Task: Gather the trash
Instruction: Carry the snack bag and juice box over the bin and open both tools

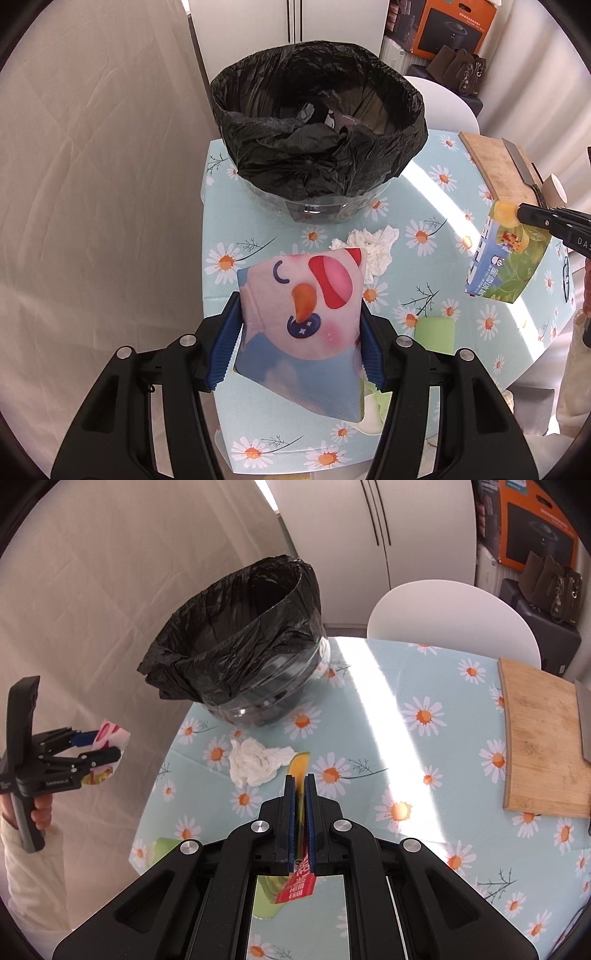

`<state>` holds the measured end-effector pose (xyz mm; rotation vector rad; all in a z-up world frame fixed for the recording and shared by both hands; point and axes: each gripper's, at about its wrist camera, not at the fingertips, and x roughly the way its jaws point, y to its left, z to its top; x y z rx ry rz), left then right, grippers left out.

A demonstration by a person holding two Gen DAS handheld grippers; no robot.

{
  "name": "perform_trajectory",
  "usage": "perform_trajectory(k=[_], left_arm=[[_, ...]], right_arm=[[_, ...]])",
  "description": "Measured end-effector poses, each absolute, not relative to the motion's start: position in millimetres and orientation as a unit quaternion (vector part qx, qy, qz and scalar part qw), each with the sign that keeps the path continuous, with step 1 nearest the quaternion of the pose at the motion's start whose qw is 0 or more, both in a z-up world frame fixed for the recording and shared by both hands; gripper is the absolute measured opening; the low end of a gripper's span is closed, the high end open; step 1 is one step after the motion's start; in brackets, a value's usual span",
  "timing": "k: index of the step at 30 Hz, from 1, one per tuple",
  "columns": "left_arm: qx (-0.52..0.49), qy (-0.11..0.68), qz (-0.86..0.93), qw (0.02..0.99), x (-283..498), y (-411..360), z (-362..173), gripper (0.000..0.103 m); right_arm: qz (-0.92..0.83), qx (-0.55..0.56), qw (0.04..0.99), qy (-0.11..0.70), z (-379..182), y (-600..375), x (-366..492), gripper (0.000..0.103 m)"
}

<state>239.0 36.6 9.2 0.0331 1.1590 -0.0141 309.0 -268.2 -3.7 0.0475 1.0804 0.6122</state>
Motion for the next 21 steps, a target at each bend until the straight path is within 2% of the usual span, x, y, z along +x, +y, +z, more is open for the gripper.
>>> perform_trajectory(k=[12,21], left_arm=[[0.009,0.507,-0.002,0.862,264.7,54.6,52.7,0.058],[-0.004,0.491,-0.016,0.871,300.9,76.1,78.2,0.058]], right_arm=[[0.263,0.041,0.856,0.443,62.9,-275.4,338.2,0.005],[0.285,0.017,0.869,0.404,109.1,-243.7,366.3,0.005]])
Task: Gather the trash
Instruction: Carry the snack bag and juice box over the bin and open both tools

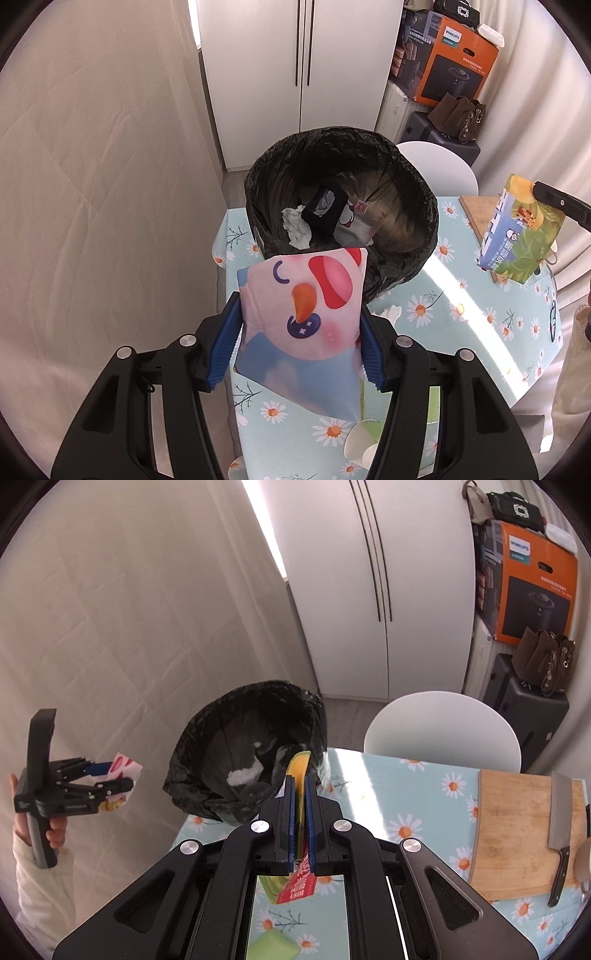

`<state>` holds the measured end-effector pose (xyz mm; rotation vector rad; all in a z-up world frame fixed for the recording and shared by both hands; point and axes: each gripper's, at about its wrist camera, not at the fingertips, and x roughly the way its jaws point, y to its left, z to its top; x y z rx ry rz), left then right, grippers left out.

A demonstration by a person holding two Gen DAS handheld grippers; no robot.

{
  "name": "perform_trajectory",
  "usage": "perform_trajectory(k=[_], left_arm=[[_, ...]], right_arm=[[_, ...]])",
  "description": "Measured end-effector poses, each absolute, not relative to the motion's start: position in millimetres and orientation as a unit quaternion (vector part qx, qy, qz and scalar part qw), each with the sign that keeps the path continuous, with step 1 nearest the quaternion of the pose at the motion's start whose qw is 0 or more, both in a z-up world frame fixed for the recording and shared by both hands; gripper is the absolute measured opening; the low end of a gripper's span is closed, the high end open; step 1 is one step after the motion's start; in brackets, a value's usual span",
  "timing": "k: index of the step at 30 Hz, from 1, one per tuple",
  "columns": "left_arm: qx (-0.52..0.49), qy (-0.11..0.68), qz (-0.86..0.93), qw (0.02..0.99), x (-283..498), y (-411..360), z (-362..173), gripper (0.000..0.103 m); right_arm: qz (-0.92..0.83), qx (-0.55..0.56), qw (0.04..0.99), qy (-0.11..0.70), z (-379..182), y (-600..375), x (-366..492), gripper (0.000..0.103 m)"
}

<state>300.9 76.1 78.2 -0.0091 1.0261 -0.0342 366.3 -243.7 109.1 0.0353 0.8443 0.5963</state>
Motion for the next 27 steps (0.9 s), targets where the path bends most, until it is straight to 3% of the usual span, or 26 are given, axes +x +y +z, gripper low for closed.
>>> perform_trajectory(k=[13,27], left_arm=[[0.05,0.474,-0.066,0.877,377.4,67.0,83.1,0.058],[0.076,0.516,-0.117,0.845,450.5,69.6,26.5,0.059]], right_arm=[[0.294,-0.014,0.873,0.389,121.1,-179.7,416.6,0.005],[0.306,-0.054,0.849,0.428,71.4,-122.4,468.5,0.005]])
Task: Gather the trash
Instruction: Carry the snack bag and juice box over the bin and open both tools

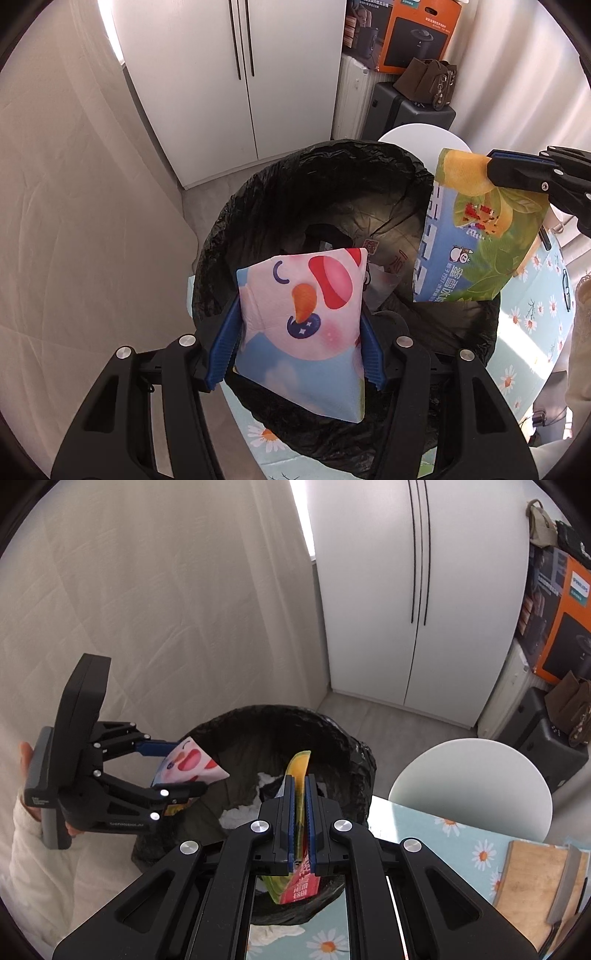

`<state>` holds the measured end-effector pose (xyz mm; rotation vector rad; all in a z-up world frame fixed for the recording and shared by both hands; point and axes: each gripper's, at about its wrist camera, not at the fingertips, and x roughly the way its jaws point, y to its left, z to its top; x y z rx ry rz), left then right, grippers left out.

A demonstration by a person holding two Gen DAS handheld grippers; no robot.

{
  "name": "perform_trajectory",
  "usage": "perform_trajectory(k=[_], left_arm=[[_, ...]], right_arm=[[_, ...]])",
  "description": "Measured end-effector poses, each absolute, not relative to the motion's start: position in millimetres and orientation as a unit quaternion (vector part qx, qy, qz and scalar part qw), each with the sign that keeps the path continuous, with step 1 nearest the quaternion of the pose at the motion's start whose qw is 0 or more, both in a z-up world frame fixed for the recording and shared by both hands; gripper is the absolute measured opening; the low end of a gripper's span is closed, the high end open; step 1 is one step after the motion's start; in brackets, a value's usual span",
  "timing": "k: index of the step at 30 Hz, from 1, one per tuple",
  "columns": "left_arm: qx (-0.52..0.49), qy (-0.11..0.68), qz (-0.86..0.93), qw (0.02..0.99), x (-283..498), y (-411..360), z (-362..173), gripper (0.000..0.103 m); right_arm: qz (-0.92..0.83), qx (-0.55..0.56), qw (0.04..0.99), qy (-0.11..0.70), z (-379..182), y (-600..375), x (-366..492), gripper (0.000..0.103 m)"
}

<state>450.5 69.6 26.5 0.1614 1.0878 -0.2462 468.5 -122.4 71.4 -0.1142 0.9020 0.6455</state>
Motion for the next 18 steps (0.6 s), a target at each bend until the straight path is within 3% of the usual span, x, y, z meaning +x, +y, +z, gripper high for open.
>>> perform_trajectory(k=[10,14,17,18], left_arm=[[0.106,0.518,-0.131,0.839,469.4,60.3,3.6,0.059],[0.104,0.518,-0.131,0.839,472.5,59.0,2.1,0.068],[0.093,0.504,-0.134,0.848,471.1,59.8,5.0,0.081],[0.089,0.503,-0.134,0.849,469.4,61.1,6.5,0.083]], right_arm=[[0.314,-0.069,0.824,0.466,23.6,-100.7,487.7,0.005],[0.315,-0.063,0.819,0.475,6.1,-97.6,491.4,0.006],[0.306,-0.069,0.833,0.456,6.2,-100.1,486.4,0.014],[0.3,-0.072,0.841,0.444,10.2,-102.8,483.4,0.025]])
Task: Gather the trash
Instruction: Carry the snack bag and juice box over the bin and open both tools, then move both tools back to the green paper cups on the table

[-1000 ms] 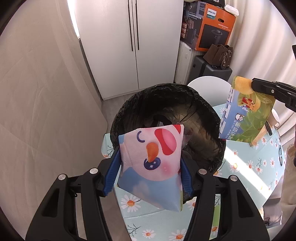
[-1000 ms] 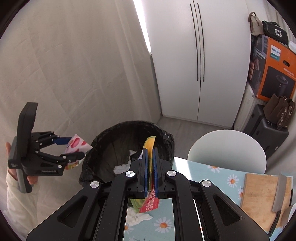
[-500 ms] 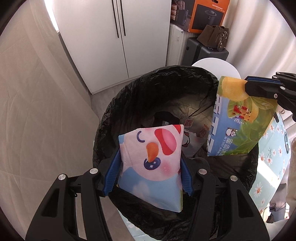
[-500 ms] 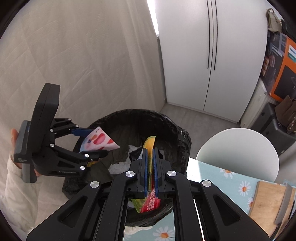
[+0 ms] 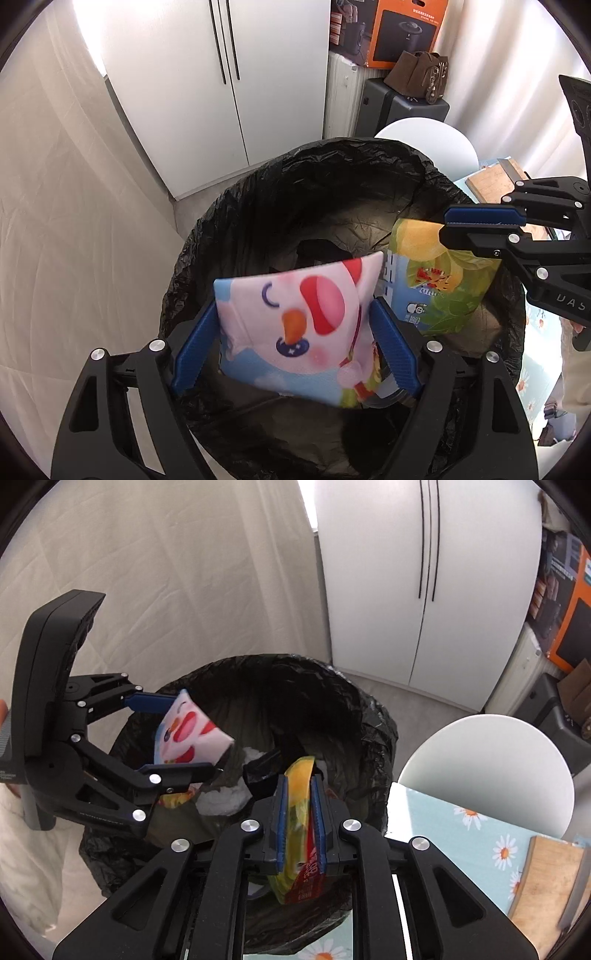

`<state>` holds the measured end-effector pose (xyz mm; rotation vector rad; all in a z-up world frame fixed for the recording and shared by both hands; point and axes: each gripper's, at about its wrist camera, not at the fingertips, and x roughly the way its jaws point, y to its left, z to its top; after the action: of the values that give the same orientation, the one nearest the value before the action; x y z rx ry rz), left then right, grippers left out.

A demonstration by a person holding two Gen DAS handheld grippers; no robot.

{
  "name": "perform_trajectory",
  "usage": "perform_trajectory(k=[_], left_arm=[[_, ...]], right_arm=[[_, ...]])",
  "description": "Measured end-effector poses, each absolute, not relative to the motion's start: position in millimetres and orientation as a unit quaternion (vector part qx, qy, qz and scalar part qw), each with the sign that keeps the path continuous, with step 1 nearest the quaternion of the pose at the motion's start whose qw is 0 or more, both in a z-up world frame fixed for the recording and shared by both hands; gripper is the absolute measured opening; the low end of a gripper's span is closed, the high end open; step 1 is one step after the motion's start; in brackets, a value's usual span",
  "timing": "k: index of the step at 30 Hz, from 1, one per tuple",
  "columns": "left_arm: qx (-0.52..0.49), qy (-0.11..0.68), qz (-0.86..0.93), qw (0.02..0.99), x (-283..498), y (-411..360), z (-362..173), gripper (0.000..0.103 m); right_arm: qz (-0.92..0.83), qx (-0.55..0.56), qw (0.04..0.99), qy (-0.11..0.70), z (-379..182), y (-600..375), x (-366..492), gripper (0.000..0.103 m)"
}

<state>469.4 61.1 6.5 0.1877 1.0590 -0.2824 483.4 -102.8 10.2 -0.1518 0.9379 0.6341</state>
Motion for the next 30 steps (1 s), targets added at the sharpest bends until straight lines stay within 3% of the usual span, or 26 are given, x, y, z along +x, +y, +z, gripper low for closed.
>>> perform_trajectory(k=[1,2,5,6,13,30], left_arm=[[0.086,0.5,-0.131,0.852,469.2,61.8,8.2,0.084],[0.083,0.496,-0.127,0.855,468.6,61.9,11.5,0.088],[0.072,0.477,-0.123,0.867,458.8,67.2,27.6,0.094],[0.068,0.47,-0.122,0.872,454.5,69.1,34.0,0.097],[0.042,0.446,-0.101,0.888,423.0,79.6,61.0,0.097],[0.051,0.46,-0.093,0.881,316.7,57.1,52.1,0.097]], right_arm=[[0.298,-0.073,0.849,0.429,15.6,-107.1,478.8,0.036],[0.294,-0.074,0.856,0.419,21.2,-111.7,474.7,0.054],[0.281,-0.087,0.872,0.391,38.2,-122.0,462.1,0.077],[0.278,-0.089,0.877,0.382,43.0,-125.2,457.7,0.088],[0.242,-0.114,0.89,0.368,52.6,-142.2,431.3,0.091],[0.254,-0.144,0.869,0.4,37.7,-156.2,363.0,0.095]])
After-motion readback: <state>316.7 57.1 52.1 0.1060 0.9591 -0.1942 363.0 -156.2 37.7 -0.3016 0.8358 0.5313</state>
